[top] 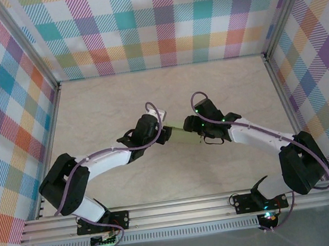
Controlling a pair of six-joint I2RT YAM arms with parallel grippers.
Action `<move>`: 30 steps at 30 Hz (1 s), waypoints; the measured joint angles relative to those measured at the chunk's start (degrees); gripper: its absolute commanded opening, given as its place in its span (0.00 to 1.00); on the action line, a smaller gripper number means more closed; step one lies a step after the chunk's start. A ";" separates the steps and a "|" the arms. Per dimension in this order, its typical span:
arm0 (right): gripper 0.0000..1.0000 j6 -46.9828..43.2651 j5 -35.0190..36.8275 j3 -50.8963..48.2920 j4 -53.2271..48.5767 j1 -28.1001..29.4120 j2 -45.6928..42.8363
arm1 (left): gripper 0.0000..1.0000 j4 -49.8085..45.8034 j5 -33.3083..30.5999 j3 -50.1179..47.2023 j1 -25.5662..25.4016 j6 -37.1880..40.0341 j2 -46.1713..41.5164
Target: Fold the paper box
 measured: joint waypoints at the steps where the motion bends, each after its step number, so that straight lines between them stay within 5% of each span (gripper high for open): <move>1: 0.75 0.09 -0.02 0.00 -0.04 -0.02 0.09 | 0.65 -0.94 0.13 0.00 0.02 0.48 -0.50; 6: 0.73 0.76 -0.24 0.00 0.44 0.00 1.20 | 0.68 -5.51 4.37 -0.02 0.24 2.56 -2.89; 12: 0.73 1.62 -0.31 -0.04 2.14 0.02 2.12 | 0.76 -9.68 16.96 -0.94 3.43 4.57 -5.31; 19: 0.73 1.44 -1.05 -0.55 3.48 0.00 2.12 | 0.87 -7.87 26.95 0.28 10.16 -6.16 -5.07; 22: 0.73 1.14 -1.75 -0.87 4.07 0.00 2.12 | 0.77 -6.23 28.44 2.38 10.95 -12.50 -2.14; 26: 0.73 1.11 -2.43 -1.42 5.20 0.00 2.12 | 0.42 -4.46 30.36 4.42 11.78 -18.67 2.51; 30: 0.73 0.98 -2.62 -1.66 5.79 0.00 2.08 | 0.34 -3.21 31.80 4.50 12.96 -21.22 5.22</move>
